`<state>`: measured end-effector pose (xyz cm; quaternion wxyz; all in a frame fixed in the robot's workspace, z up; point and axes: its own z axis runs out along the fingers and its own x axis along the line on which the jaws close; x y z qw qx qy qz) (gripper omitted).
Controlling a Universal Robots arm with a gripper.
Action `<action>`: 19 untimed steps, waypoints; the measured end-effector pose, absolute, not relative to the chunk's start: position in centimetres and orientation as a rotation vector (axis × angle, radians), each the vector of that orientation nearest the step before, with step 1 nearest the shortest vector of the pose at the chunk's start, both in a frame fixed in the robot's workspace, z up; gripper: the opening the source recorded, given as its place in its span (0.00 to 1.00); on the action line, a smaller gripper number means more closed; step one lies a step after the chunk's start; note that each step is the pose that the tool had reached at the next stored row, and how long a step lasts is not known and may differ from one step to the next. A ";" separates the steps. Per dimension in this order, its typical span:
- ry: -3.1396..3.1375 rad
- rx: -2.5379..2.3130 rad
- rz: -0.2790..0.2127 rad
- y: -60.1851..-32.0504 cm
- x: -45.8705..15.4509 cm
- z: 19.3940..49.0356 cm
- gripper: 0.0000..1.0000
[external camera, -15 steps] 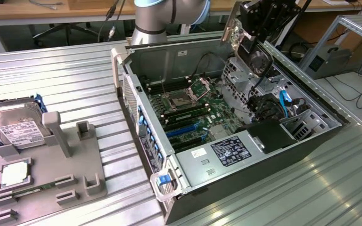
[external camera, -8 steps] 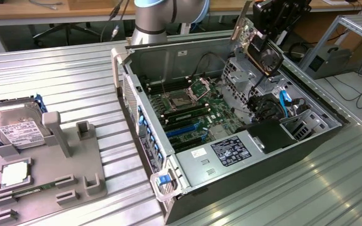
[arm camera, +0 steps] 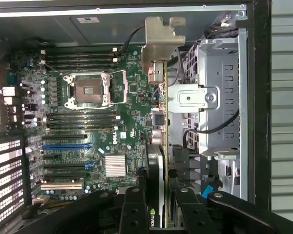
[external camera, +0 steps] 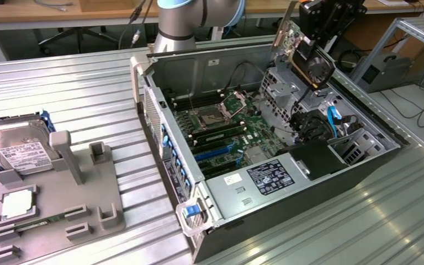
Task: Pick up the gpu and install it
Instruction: 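Pick up the gpu and move the gpu toward the slot, then insert the gpu into the slot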
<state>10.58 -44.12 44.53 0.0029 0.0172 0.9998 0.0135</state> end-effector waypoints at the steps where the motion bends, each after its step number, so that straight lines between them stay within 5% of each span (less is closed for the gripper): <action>1: 3.135 0.054 0.042 -44.1 10.6 44.5 0.27; 19: 3.135 -0.100 0.043 -44.1 10.6 44.5 0.27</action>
